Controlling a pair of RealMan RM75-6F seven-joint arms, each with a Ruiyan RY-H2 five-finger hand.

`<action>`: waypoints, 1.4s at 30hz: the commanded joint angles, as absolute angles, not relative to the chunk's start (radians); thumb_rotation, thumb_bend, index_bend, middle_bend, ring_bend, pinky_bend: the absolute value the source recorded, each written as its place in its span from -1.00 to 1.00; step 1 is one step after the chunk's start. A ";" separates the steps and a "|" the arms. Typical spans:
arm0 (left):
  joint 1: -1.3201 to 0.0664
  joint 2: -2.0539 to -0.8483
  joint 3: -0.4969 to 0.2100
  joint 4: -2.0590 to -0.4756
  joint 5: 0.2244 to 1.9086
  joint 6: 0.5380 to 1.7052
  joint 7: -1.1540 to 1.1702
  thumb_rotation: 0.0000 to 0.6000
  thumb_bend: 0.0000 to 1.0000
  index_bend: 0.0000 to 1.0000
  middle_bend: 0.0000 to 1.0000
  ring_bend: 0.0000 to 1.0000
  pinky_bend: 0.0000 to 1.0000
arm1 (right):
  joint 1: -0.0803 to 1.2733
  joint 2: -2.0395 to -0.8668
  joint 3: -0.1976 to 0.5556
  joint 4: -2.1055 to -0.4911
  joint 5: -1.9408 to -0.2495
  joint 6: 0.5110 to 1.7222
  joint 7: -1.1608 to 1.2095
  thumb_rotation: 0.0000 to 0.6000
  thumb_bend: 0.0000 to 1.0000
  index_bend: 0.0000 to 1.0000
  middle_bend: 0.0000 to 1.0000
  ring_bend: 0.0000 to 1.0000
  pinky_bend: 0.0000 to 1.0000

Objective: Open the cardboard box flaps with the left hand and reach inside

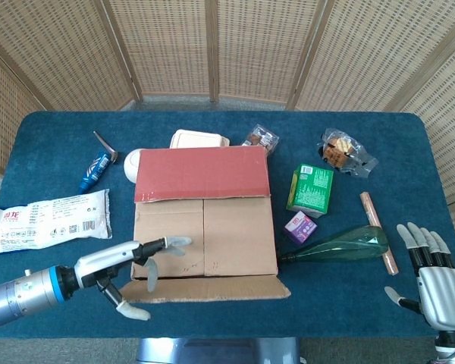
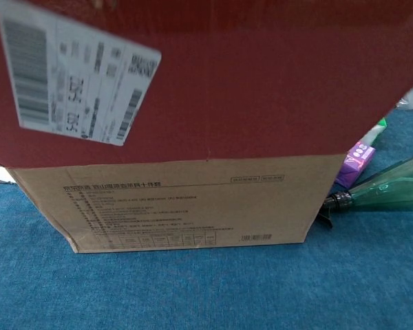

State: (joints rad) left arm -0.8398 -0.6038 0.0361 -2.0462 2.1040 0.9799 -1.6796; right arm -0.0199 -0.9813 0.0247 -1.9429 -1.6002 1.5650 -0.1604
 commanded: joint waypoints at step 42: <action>-0.900 -0.853 -0.064 -2.054 1.364 0.626 -0.668 1.00 -0.81 -1.00 -1.00 -1.00 -0.94 | -0.017 -0.977 0.024 -1.949 -1.585 1.555 -0.154 1.00 -1.00 -1.00 -1.00 -1.00 -1.00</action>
State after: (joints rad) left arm -0.8832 -0.8292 -0.0377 -2.0563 1.4204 0.6448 -0.7126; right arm -0.0169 -0.9776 0.0244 -1.9490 -1.5854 1.5545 -0.1549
